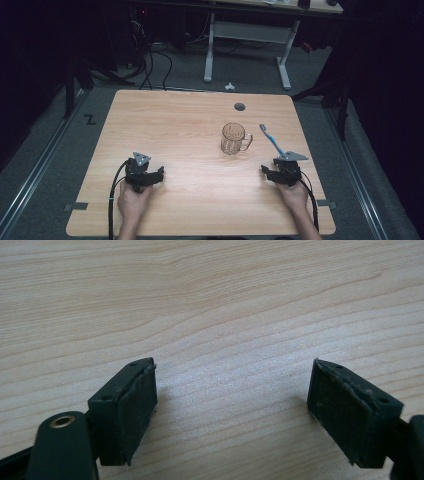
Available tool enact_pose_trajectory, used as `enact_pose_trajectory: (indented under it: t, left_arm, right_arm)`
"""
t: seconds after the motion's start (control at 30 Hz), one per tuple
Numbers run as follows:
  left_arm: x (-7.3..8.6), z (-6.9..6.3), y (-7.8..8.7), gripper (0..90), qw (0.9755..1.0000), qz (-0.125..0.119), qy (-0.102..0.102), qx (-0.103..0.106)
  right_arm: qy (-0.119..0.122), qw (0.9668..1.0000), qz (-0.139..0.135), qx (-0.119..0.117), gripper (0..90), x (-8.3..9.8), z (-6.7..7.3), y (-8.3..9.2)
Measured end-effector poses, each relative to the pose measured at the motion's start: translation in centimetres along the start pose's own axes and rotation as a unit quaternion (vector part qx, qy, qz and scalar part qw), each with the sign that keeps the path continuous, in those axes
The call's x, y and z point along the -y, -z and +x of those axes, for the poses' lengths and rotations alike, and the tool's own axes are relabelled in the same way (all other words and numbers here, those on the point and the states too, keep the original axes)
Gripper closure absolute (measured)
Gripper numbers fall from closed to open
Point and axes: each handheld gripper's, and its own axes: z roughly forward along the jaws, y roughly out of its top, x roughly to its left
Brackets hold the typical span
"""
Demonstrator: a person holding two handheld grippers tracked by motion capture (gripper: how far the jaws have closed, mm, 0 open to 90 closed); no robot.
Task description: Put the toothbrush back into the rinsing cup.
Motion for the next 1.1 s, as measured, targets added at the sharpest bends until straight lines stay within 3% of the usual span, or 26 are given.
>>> enact_pose_trajectory:
  t: [0.53,0.73,1.1]
  left_arm:
    - [0.03,-0.01,0.03,20.4,1.0000,0.000,-0.001,0.001]
    - [0.03,-0.01,0.04,20.4,1.0000,0.000,-0.001,0.001]
    - [0.03,-0.01,0.04,20.4,1.0000,0.000,-0.001,0.001]
  right_arm:
    - [0.003,1.0000,-0.003,-0.004,46.5,0.04,0.21,0.08]
    - [-0.003,1.0000,-0.006,0.006,52.2,0.04,0.42,0.09]
    - [0.000,0.9999,-0.013,-0.004,57.0,-0.01,0.40,0.58]
